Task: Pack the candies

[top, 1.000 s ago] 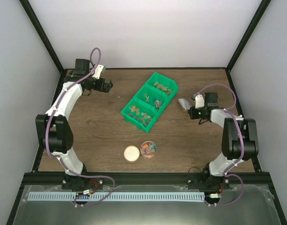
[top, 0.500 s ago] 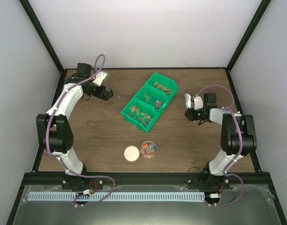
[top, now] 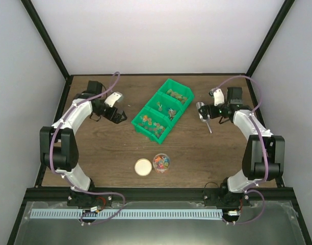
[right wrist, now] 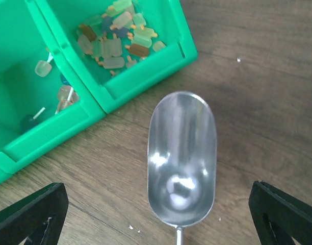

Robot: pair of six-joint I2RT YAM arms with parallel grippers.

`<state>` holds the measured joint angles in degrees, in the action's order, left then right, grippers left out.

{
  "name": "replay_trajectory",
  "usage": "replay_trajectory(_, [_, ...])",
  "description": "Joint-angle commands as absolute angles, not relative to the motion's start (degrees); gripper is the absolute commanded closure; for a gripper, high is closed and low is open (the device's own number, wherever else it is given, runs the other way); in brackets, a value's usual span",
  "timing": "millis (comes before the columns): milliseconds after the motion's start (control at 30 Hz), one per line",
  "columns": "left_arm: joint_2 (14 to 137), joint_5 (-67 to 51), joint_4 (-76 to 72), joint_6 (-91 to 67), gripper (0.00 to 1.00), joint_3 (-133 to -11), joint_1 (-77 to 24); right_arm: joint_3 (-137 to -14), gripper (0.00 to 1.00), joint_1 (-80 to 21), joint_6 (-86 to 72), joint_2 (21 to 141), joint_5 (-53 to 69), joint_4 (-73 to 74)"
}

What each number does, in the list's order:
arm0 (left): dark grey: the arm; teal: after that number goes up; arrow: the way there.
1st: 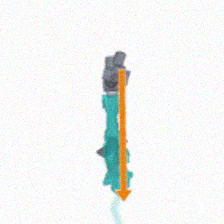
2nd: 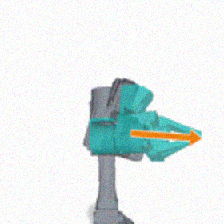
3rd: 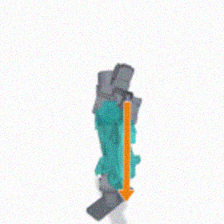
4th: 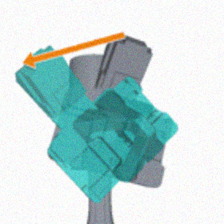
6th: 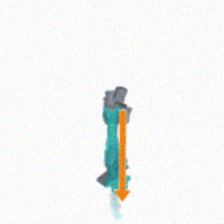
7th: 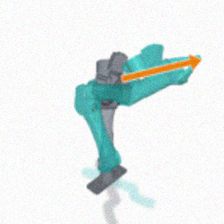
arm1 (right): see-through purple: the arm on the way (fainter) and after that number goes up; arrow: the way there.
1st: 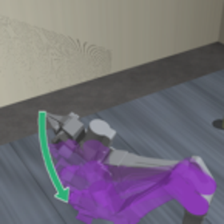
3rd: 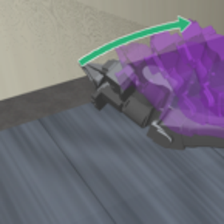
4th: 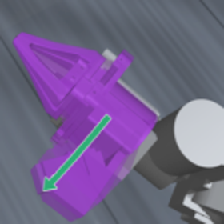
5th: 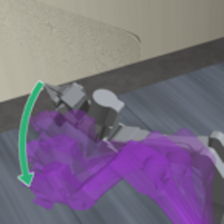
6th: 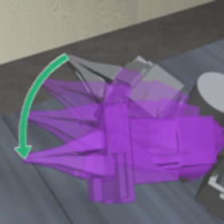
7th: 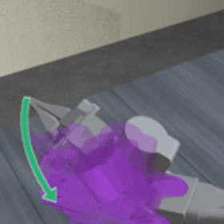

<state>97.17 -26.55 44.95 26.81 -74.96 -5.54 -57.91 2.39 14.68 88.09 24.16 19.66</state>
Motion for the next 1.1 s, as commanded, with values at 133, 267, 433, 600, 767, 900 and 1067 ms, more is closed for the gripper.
replay_trajectory(133, [93.4, -28.5, 47.8, 31.2, 0.00, -74.2, -5.4, -67.1, 0.00, -0.6, 25.3, 90.8, 24.4, 29.3])
replay_trajectory(267, [93.6, -29.0, 48.1, 34.3, 0.00, -75.7, -5.4, -74.0, 0.00, -0.9, 26.1, 90.5, 28.8, 31.8])
replay_trajectory(433, [94.8, -30.6, 50.5, 32.9, 0.00, -79.3, -5.4, -77.5, 0.01, -6.1, 29.7, 88.8, 35.0, 37.5])
replay_trajectory(600, [87.4, -29.4, 50.0, 36.7, 0.00, -70.8, -6.0, -76.3, 0.01, -14.5, 32.2, 86.1, 36.5, 39.8])
replay_trajectory(767, [78.8, -26.4, 45.6, 36.0, 0.00, -61.3, -6.2, -73.9, 0.08, -28.6, 34.0, 84.7, 33.9, 39.7])
replay_trajectory(900, [76.8, -25.5, 41.2, 27.5, 0.00, -60.7, -4.3, -72.9, 0.18, -38.5, 36.1, 87.9, 30.2, 40.2])
replay_trajectory(1067, [74.4, -32.5, 37.6, 18.5, 0.00, -61.7, 7.3, -72.6, 0.26, -46.5, 38.4, 93.3, 27.3, 39.6])
